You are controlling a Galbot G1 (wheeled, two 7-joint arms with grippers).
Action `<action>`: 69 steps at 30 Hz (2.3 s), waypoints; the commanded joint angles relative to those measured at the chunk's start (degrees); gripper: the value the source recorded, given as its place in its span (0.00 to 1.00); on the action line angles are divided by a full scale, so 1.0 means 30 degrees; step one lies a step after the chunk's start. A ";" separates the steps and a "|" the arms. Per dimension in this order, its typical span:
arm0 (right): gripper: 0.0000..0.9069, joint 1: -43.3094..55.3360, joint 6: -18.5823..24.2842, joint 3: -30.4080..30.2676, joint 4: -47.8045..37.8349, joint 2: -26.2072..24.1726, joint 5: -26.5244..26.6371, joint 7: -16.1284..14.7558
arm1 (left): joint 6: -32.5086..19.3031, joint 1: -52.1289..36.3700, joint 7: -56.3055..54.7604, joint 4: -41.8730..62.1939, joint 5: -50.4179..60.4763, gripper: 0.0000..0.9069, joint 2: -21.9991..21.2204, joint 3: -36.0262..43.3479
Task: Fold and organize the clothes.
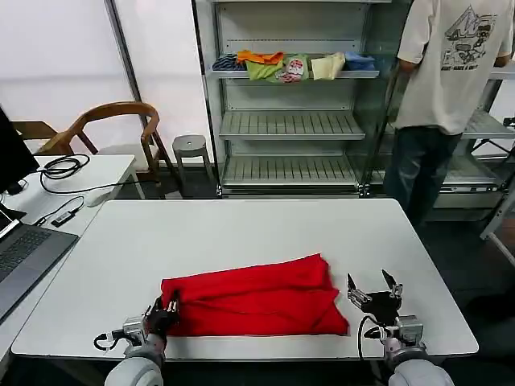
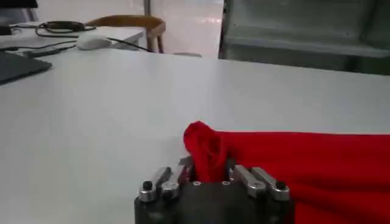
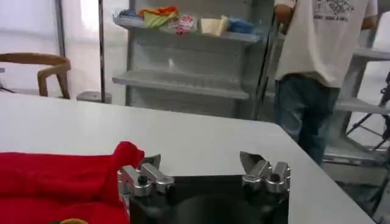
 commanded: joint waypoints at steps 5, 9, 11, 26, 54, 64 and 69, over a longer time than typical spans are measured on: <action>1.00 0.0157 0.0022 0.0120 -0.0005 -0.0161 0.0015 -0.0008 | 0.0343 -0.0139 0.1256 -0.0465 0.0960 0.02 0.0373 -0.0854; 1.00 0.0188 0.0167 0.0238 -0.0070 -0.0304 0.0023 -0.0020 | 0.0905 -0.0132 0.2128 -0.0783 0.0765 0.02 0.1287 -0.3037; 1.00 0.0214 0.0227 0.0343 -0.0112 -0.0421 0.0044 -0.0030 | 0.1281 -0.0027 0.2475 -0.0682 0.0733 0.02 0.1884 -0.4115; 1.00 0.0231 0.0281 0.0330 0.0002 -0.0633 0.0095 -0.0036 | 0.2402 0.0922 0.3620 -0.0873 -0.0609 0.02 0.4843 -1.0889; 1.00 -0.3163 0.0462 0.3492 0.1539 -0.0398 0.0066 -0.0106 | 0.1611 -0.1274 0.2213 -0.2833 0.5003 0.02 -0.1292 0.2800; 1.00 -0.3803 0.0639 0.4128 0.1849 -0.0349 0.0134 -0.0122 | 0.1123 -0.2747 0.2562 -0.0635 0.5541 0.02 -0.1523 0.2864; 1.00 -0.3827 0.0618 0.4101 0.1919 -0.0270 0.0104 -0.0113 | 0.1112 -0.2943 0.2568 -0.0518 0.5541 0.02 -0.1727 0.3011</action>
